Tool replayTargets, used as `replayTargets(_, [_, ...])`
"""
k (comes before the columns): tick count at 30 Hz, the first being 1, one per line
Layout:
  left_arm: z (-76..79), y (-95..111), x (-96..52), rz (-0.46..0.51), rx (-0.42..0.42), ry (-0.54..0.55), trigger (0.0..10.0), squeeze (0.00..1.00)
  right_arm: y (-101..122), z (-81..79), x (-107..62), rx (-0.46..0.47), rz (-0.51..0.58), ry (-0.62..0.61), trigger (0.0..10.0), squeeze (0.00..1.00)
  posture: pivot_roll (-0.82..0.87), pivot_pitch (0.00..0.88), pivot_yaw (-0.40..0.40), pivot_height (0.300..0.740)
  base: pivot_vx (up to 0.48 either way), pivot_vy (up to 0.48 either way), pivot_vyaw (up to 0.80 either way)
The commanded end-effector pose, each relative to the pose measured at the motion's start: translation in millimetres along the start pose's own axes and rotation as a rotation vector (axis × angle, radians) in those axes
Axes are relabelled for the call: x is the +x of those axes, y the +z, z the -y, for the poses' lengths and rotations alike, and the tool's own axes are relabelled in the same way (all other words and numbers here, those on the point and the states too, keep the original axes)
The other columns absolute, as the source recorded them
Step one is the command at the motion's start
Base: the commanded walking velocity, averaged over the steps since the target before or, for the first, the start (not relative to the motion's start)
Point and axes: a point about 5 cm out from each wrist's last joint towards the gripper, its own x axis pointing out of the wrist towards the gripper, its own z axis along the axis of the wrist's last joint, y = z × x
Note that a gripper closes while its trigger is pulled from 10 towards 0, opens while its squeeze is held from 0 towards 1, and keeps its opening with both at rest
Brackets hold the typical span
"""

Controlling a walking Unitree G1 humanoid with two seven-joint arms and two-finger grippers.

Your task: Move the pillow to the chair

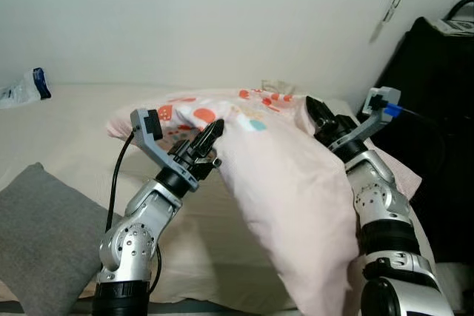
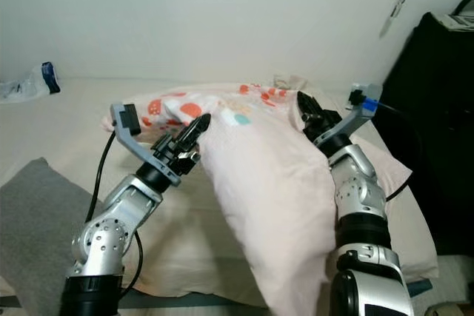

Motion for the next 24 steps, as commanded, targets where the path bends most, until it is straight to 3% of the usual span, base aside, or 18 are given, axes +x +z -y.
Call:
replayTargets(1, [3.1, 0, 1.2, 0.017, 0.001, -0.024, 10.0, 0.0, 3, -8.5, 7.3, -0.031, 0.019, 0.037, 9.7, 0.0, 0.06, 0.0, -0.09, 0.74, 0.0, 0.0, 0.0])
replayTargets(3, [0.8, -1, 0.1, 0.023, 0.001, -0.01, 10.0, 0.0, 1, -9.7, 8.3, -0.049, 0.002, 0.042, 10.0, 0.0, 0.06, 0.0, -0.094, 0.74, 0.0, 0.0, 0.0])
replayTargets(11, [-3.7, -2, -1.8, 0.029, 0.03, 0.02, 10.0, 0.0, -1, -11.8, 9.3, -0.078, -0.01, 0.06, 10.0, 0.0, 0.07, 0.0, -0.099, 0.74, 0.0, 0.0, 0.79])
replayTargets(14, [-10.5, 0, -5.0, 0.043, 0.082, 0.06, 10.0, 0.0, 3, -15.9, 13.3, -0.099, 0.013, 0.081, 10.0, 0.0, 0.07, 0.0, -0.102, 0.74, 0.0, 0.0, 0.77])
replayTargets(24, [-11.1, 6, -4.2, 0.079, 0.178, 0.077, 10.0, 0.0, 6, -22.9, 18.8, -0.116, 0.036, 0.114, 10.0, 0.0, 0.08, 0.0, -0.107, 0.74, 0.0, 0.0, 0.77])
